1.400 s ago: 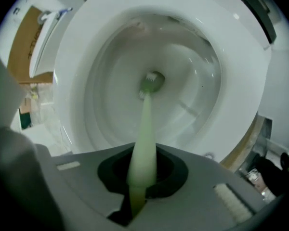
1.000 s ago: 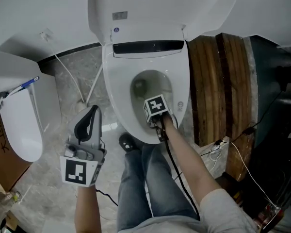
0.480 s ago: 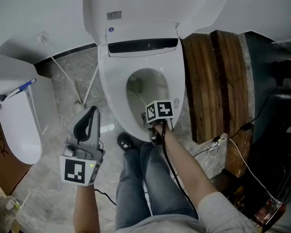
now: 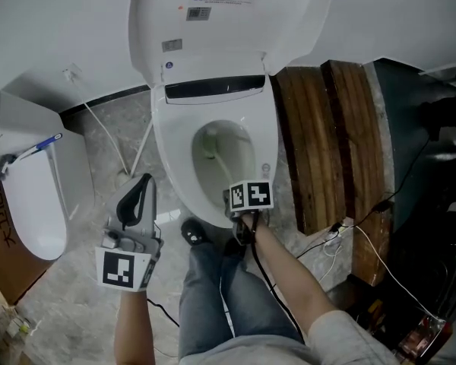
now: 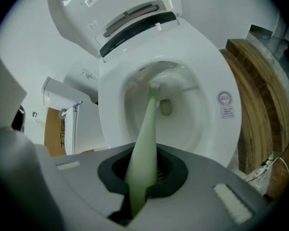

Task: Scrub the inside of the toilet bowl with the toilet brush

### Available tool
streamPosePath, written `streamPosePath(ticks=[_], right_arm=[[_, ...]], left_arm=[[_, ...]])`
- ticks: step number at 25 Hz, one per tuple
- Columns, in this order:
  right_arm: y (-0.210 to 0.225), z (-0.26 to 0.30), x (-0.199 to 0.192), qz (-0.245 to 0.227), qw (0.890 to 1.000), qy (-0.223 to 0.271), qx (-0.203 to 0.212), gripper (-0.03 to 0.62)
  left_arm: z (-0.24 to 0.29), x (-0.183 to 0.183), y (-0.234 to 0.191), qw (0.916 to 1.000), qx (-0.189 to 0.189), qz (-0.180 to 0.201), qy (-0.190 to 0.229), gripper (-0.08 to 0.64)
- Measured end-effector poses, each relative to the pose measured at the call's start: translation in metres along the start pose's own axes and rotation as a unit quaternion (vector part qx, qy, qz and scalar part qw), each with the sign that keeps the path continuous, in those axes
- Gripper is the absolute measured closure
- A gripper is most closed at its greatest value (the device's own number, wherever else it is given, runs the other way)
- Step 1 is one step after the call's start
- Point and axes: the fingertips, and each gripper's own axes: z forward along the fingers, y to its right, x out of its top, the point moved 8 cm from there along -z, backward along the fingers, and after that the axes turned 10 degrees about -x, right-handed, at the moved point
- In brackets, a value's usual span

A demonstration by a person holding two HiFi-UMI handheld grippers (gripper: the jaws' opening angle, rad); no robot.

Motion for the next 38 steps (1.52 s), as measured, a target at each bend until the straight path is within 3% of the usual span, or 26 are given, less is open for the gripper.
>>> streamPosePath(ticks=[8,14,17,24,31,36,38], right_arm=[[0.014,-0.059,-0.036,-0.051,0.998,0.037,0.000,0.577],[0.022,-0.113,-0.065,-0.074,0.994,0.082,0.014,0.577],[0.025,-0.140,-0.076,-0.090,0.990,0.108,0.019,0.577],[0.029,-0.207,-0.089,-0.133,0.972,0.190,0.030,0.577],[0.032,-0.270,-0.096,-0.129,0.957,0.254,0.052,0.575],[0.034,-0.311,-0.098,-0.132,0.941,0.305,0.064,0.575],[0.034,-0.327,-0.100,-0.135,0.934,0.326,0.064,0.575]], left_arm=[[-0.016,0.016,0.041,0.9988,0.034,-0.017,-0.032,0.569],[-0.028,0.047,0.083,0.9991,0.027,0.018,-0.028,0.569],[-0.036,0.063,0.101,0.9991,0.036,0.014,-0.016,0.569],[-0.050,0.103,0.137,0.9984,0.053,0.023,0.001,0.569],[-0.059,0.137,0.166,0.9975,0.061,0.031,0.019,0.569],[-0.064,0.153,0.182,0.9962,0.051,0.063,0.033,0.569],[-0.067,0.160,0.191,0.9964,0.053,0.054,0.037,0.569]])
